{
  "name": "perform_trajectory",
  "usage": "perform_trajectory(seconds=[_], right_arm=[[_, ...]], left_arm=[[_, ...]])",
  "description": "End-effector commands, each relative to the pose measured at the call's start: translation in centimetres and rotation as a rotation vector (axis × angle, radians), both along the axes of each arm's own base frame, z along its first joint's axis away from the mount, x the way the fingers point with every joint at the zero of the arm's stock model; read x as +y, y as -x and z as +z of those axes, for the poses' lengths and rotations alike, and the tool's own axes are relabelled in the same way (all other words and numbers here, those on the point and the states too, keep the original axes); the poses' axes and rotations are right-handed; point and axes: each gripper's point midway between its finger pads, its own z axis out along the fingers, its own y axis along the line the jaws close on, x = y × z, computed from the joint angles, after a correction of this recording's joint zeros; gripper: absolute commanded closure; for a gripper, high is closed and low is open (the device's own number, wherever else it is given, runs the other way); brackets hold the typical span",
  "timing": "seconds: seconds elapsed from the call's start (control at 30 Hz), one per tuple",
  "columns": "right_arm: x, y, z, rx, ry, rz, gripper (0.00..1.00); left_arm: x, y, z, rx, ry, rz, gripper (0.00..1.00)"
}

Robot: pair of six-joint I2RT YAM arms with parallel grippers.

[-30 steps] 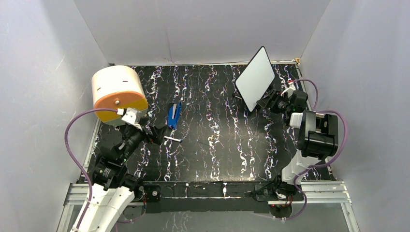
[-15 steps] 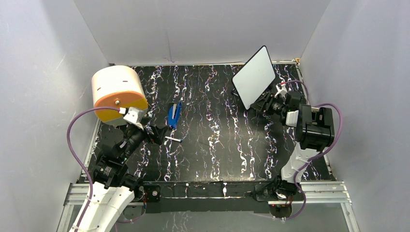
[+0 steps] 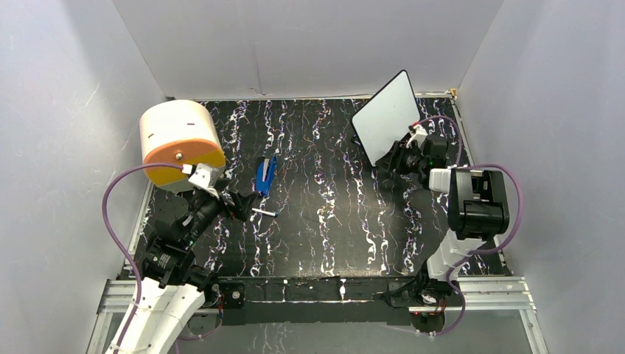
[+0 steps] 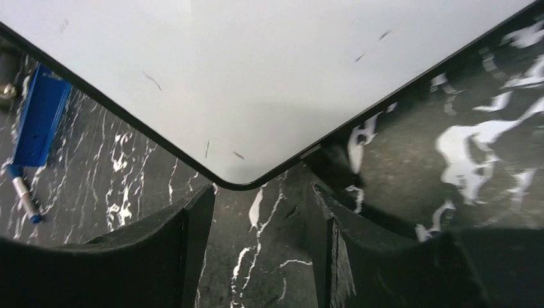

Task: Write a sentence on the whiteboard
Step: Move the whiteboard to the center of the board.

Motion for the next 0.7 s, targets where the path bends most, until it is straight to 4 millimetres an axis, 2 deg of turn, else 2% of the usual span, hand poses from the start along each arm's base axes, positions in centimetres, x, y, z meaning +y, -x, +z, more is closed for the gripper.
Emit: perform_trajectory(seconds=[0.0,0.13,0.4,0.67], right_arm=[[-3.0,-1.8,2.5,-0.110,0.109,-0.090,0.37],[-3.8,-2.8,2.8,-0.125,0.094,-0.098,0.36],[-2.7,-4.6,2.2,-0.116,0.037,-0.013,0.37],[-0.3,-3.0,1.1,-0.073,-0.016,0.077,0.39]], left_arm=[[-0.3,0.2,2.3,-0.062,0.012,-0.022,0.06],[-0.3,0.3,2.3,-0.064,0.013,-0.024,0.06],[-0.4,0.2,2.2,-0.061,0.012,-0.029,0.06],[-0.6,0.1,2.1,-0.053,0.007,-0.036,0.06]])
